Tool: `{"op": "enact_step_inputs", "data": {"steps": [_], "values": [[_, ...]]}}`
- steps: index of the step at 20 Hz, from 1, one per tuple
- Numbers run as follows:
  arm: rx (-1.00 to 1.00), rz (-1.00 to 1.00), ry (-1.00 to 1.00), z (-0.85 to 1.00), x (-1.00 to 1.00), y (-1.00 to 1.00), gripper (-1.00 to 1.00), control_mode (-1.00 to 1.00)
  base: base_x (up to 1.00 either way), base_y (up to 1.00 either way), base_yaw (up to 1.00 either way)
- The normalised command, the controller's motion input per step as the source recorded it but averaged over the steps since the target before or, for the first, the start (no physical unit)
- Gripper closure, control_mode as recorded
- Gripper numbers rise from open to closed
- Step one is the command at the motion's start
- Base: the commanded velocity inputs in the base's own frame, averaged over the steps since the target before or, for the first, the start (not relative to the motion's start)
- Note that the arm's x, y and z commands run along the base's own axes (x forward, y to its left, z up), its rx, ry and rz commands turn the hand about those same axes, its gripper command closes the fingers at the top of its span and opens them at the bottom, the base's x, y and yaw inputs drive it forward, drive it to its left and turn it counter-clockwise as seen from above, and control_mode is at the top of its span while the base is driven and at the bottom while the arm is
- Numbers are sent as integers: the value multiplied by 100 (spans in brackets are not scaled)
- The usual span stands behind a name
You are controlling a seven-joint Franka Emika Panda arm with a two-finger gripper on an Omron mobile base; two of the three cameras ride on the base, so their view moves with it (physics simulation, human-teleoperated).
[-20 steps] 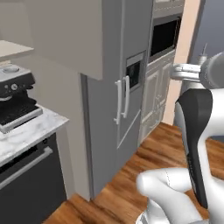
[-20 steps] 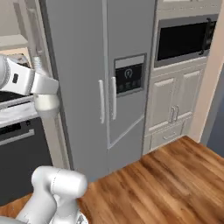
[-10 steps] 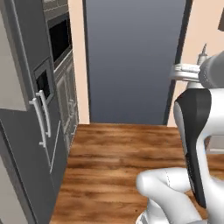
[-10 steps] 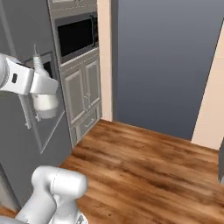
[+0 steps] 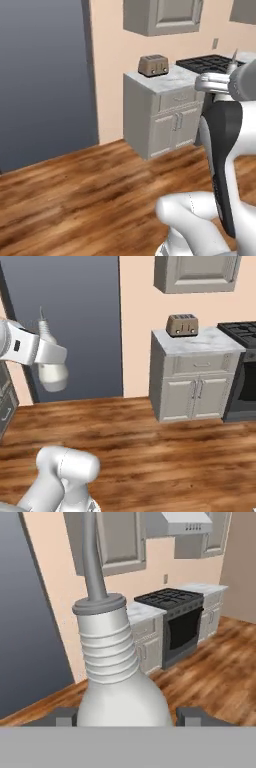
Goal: Move the condiment bottle and oil and vinegar bottle from the cabinet to the dining counter.
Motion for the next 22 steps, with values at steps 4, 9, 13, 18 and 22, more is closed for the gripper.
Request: {"op": "enact_step_inputs", "data": {"steps": [4, 9, 13, 18, 22], "values": [[0, 0, 0, 0, 0, 0, 100, 100, 92, 6, -62], [0, 0, 0, 0, 0, 0, 100, 100, 100, 1, -62], [0, 0, 0, 0, 0, 0, 100, 100, 96, 1, -69], [0, 0, 0, 0, 0, 0, 100, 100, 94, 4, -69], [0, 0, 0, 0, 0, 0, 100, 100, 83, 0, -72]]}}
